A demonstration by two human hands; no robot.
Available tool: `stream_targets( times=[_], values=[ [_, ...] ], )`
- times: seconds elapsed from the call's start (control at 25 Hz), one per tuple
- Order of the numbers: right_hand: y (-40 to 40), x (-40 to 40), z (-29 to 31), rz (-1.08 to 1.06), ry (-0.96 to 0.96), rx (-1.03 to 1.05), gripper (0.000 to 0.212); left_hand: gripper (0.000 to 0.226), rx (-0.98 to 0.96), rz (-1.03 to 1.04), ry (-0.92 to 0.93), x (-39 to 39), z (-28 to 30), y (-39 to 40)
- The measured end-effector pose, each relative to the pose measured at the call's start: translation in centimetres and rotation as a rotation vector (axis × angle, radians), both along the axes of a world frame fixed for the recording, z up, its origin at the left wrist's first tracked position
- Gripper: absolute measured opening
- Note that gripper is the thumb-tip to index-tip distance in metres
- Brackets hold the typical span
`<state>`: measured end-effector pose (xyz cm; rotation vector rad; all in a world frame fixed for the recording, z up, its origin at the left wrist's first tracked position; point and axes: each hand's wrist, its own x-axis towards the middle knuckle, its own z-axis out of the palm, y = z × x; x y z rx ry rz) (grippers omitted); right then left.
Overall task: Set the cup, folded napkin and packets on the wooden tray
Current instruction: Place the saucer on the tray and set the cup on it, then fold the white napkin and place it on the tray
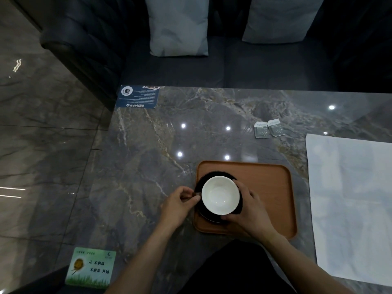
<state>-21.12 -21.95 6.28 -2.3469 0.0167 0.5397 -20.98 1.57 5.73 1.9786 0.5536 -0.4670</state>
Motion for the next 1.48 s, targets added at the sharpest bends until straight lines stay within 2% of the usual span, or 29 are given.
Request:
stream_targets(
  times=[0.28, 0.36, 0.44, 0.56, 0.68, 0.84, 1.04, 1.24, 1.48],
  values=[
    [-1.2, -0.3, 0.1, 0.011, -0.014, -0.034, 0.105, 0.022, -0.084, 0.064, -0.022, -1.0, -0.3, -0.5],
    [-2.3, -0.9, 0.1, 0.054, -0.061, -0.086, 0.091, 0.016, -0.077, 0.084, -0.052, -2.0, -0.3, -0.7],
    [-3.9, -1.8, 0.1, 0.057, -0.128, -0.175, 0.070, 0.009, 0.011, 0.054, -0.089, -3.2, -0.5, -0.6],
    [-7.1, -3.5, 0.3, 0.055, -0.169, -0.262, 0.042, 0.008, 0.176, -0.113, -0.114, -5.6, -0.7, -0.6],
    [-10.5, -5.3, 0.5, 0.120, -0.162, -0.302, 0.030, 0.011, 0.287, -0.306, -0.121, -7.9, -0.6, -1.6],
    [-16.0, -7.9, 0.7, 0.218, -0.110, -0.400, 0.030, 0.010, 0.353, -0.479, -0.151, -10.4, -0.1, -5.9],
    [-24.5, -10.8, 0.9, 0.299, -0.171, -0.397, 0.032, 0.024, 0.460, -0.709, -0.242, -12.3, 0.9, -14.6],
    [-36.4, -13.6, 0.7, 0.311, -0.134, -0.443, 0.036, 0.029, 0.514, -0.710, -0.236, -14.0, 1.0, -25.0],
    [-47.7, -16.7, 0.2, 0.313, -0.080, -0.539, 0.036, 0.034, 0.609, -0.798, -0.217, -15.1, 0.5, -33.2]
  ],
)
